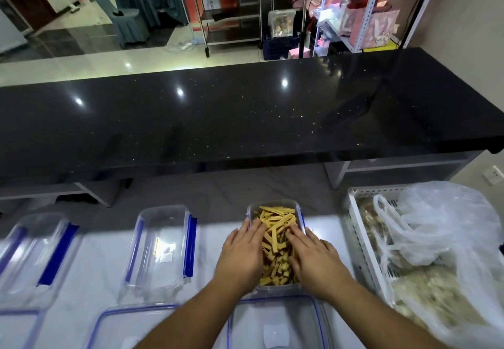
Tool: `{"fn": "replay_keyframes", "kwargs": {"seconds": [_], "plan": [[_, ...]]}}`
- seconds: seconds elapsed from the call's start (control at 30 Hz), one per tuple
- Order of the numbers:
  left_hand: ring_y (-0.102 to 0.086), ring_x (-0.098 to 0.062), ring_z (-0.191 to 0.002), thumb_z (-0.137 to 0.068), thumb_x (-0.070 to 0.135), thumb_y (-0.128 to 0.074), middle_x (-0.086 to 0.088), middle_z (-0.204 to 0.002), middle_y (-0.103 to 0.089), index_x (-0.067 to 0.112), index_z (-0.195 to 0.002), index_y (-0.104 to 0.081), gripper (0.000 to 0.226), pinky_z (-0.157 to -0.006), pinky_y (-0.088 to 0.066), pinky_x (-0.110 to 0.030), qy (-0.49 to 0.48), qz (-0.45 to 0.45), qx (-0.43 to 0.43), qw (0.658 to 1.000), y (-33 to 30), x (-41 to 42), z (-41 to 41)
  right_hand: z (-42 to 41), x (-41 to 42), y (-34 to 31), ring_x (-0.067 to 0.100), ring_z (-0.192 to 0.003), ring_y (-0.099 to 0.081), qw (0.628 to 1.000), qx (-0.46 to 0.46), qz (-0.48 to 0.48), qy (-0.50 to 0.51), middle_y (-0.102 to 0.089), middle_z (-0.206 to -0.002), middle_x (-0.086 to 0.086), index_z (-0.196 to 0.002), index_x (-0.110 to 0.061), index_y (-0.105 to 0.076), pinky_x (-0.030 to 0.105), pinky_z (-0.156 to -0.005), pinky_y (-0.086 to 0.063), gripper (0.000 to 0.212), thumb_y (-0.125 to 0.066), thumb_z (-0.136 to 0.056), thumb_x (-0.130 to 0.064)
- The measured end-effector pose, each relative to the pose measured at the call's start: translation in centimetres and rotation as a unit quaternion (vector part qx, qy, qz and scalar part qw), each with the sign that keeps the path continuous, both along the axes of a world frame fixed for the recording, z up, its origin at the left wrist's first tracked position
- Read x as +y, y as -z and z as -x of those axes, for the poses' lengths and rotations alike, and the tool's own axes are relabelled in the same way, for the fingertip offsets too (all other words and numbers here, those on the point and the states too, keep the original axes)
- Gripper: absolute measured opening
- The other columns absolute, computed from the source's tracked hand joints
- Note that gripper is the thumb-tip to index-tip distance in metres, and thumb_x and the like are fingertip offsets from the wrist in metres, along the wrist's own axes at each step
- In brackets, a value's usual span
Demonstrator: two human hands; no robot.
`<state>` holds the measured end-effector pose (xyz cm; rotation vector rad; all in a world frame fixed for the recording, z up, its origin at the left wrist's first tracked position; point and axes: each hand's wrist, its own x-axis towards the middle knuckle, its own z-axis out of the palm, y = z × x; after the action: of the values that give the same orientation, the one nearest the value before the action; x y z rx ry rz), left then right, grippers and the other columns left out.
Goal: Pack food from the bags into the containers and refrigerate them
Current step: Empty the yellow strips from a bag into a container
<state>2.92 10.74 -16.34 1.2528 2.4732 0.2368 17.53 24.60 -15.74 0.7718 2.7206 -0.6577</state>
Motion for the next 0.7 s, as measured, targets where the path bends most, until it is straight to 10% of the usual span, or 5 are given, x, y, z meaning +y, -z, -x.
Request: {"fn": "replay_keyframes", "kwargs": {"seconds": [0.7], "plan": [[-0.042, -0.009, -0.139, -0.095, 0.052, -0.062, 0.013, -0.152, -0.040, 0.035, -0.137, -0.050, 0.047, -0.112, -0.045, -0.031, -0.071, -0.073, 0.000, 0.995, 0.9, -3.1, -2.4, -3.4, -2.1, -1.1, 0.014, -0.150, -0.032, 1.000, 0.008, -0.010, 0.012, -0.025, -0.169, -0.013, -0.162, -0.034, -0.023, 0.038, -0.119, -0.033, 0.056, -0.035, -0.108, -0.043]]}}
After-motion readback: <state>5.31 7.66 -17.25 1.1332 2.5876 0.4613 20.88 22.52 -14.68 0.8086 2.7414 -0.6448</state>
